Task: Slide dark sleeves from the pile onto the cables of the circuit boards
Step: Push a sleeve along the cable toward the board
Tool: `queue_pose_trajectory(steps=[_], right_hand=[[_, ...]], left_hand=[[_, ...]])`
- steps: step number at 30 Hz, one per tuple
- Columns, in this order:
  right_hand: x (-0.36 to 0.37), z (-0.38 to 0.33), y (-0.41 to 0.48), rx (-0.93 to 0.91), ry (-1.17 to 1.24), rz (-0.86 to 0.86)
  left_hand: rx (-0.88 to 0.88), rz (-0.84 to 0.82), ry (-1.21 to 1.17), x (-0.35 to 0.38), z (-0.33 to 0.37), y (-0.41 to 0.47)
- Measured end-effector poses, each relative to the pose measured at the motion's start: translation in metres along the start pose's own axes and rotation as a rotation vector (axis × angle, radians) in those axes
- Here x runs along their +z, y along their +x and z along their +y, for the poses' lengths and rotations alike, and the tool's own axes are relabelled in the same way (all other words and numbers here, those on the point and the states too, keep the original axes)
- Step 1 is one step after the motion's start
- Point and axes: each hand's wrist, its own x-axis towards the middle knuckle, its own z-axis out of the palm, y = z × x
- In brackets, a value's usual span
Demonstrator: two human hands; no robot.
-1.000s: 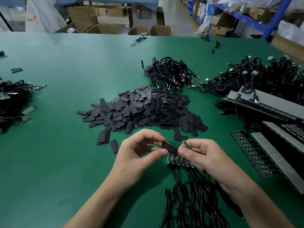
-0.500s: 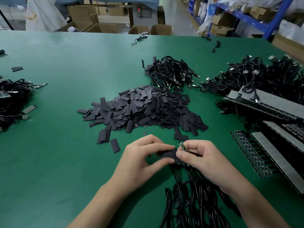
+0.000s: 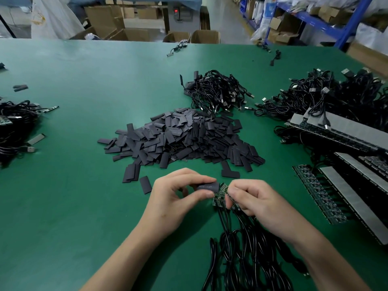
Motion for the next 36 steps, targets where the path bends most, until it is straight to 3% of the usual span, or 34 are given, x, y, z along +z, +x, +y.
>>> queue_pose_trajectory(steps=[25, 36], right_hand=[[0.0006, 0.0033, -0.0003, -0.017, -0.096, -0.046], [-0.0014, 0.0017, -0.0032, -0.011, -0.208, -0.102]], left_hand=[[0.066, -0.031, 0.134, -0.001, 0.0065, -0.0009], [0.128, -0.162, 0.201, -0.0034, -0.0012, -0.0022]])
